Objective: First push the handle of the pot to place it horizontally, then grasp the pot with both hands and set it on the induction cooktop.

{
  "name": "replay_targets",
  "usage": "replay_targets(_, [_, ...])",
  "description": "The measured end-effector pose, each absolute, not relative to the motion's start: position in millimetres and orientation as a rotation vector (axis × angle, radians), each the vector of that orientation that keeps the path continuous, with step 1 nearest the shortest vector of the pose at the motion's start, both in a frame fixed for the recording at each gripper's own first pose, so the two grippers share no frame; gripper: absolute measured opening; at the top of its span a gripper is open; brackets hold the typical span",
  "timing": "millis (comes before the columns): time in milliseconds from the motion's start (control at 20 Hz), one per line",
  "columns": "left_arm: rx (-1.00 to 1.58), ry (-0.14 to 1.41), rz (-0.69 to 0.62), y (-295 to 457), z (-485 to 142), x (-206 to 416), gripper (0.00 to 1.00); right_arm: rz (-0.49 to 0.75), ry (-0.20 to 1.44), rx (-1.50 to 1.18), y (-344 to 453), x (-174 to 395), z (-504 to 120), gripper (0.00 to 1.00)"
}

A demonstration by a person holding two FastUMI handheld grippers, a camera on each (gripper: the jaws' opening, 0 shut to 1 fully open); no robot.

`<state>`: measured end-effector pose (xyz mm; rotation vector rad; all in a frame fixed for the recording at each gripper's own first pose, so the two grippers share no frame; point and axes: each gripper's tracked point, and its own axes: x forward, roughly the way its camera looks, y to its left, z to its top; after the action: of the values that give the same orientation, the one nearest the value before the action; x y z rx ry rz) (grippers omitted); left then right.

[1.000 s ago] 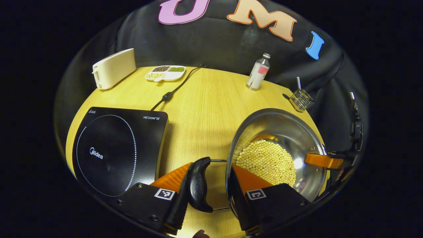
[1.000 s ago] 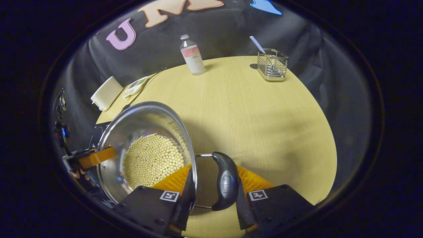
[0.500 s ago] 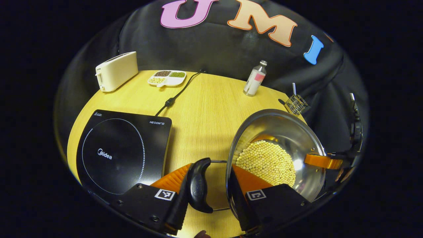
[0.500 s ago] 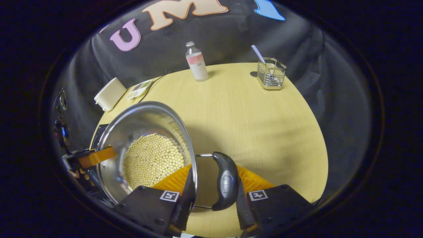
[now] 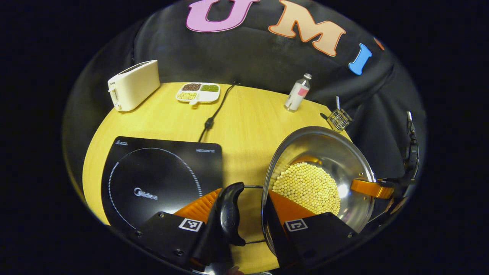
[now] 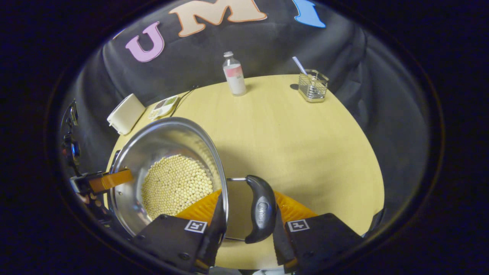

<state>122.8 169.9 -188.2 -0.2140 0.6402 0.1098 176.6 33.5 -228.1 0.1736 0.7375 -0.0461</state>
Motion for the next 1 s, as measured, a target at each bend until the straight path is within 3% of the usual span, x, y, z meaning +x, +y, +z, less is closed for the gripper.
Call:
replay_targets(100, [-0.221,0.644,0.12,194.7,-185.6,110.8,0.64,-0.038,0.735,0.165,60.5,178.8,-226.9,0.61])
replay_targets(150, [-0.221,0.642,0.126,207.6,-183.5,105.4,0.64,-0.032,0.735,0.165,75.2,179.0,-225.3,0.56])
replay_targets(250, [-0.224,0.637,0.139,232.5,-178.7,93.2,0.64,-0.017,0.732,0.161,105.4,181.0,-222.6,0.56])
replay_targets(300, [-0.224,0.633,0.146,246.3,-176.8,87.7,0.64,-0.009,0.731,0.159,119.5,182.8,-222.7,0.61])
replay_targets(500, [-0.243,0.644,0.178,297.3,-178.5,63.8,0.64,0.018,0.738,0.148,176.2,190.4,-225.6,0.61])
replay_targets(550, [-0.248,0.643,0.186,308.1,-179.2,60.8,0.64,0.023,0.741,0.144,188.2,192.3,-227.3,0.56])
replay_targets(800, [-0.253,0.646,0.214,359.5,-183.0,44.6,0.66,0.047,0.761,0.134,242.8,205.4,-233.2,0.61])
replay_targets(850, [-0.254,0.646,0.219,368.5,-183.1,42.3,0.65,0.052,0.765,0.133,252.0,207.5,-234.2,0.56])
replay_targets(950, [-0.254,0.65,0.228,387.2,-184.8,38.3,0.65,0.059,0.771,0.132,270.4,212.7,-237.5,0.56])
replay_targets(1000, [-0.248,0.649,0.227,395.5,-185.1,36.7,0.64,0.059,0.775,0.133,279.0,213.9,-238.7,0.61])
